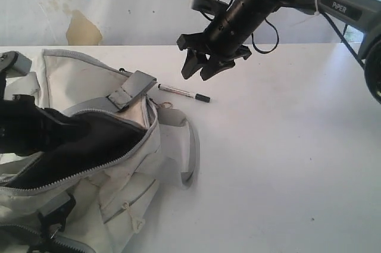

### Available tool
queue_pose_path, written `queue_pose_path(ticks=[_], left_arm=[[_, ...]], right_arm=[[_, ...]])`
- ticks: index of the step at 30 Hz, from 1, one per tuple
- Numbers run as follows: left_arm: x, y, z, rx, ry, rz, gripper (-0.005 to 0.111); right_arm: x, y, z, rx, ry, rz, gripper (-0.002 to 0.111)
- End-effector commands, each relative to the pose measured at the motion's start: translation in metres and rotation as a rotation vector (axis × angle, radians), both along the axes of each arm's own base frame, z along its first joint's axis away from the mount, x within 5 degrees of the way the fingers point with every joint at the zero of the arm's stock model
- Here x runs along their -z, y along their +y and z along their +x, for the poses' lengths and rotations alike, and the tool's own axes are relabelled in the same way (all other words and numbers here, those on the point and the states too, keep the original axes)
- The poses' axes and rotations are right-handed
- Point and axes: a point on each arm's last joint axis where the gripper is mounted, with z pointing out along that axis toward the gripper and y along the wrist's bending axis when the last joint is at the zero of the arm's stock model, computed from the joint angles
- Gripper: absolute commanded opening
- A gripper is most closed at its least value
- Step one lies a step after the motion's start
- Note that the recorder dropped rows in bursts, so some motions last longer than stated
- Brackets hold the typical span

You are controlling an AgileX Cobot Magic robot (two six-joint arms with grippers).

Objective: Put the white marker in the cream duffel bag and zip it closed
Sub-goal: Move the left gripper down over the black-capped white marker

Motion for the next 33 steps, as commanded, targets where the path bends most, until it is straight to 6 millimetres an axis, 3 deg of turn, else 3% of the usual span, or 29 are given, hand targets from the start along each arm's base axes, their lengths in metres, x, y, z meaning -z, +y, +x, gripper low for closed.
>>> queue_pose_path(ticks=[1, 6, 11, 20, 26, 33], left_arm=[[-0.023, 0.007, 0.001, -0.149, -0.094, -0.066, 0.0], [-0.053, 0.032, -0.008, -0.402, -0.227, -0.062, 0.0], [-0.065, 0.048, -0.015, -0.554, -0.285, -0.046, 0.0], [-0.069, 0.061, -0.018, -0.68, -0.31, -0.005, 0.0], [-0.069, 0.063, -0.018, -0.704, -0.309, 0.001, 0.0], [-0.069, 0.065, -0.018, -0.726, -0.311, 0.014, 0.0]], right_arm=[[0.013, -0.006, 0.012, -0.007, -0.093, -0.066, 0.047], [0.043, -0.006, 0.027, 0.038, -0.148, -0.099, 0.047], [0.061, -0.005, 0.039, 0.084, -0.202, -0.093, 0.047], [0.08, -0.001, 0.049, 0.138, -0.254, -0.07, 0.055], [0.083, 0.005, 0.049, 0.137, -0.269, -0.066, 0.07], [0.099, 0.022, 0.045, 0.123, -0.278, -0.064, 0.071]])
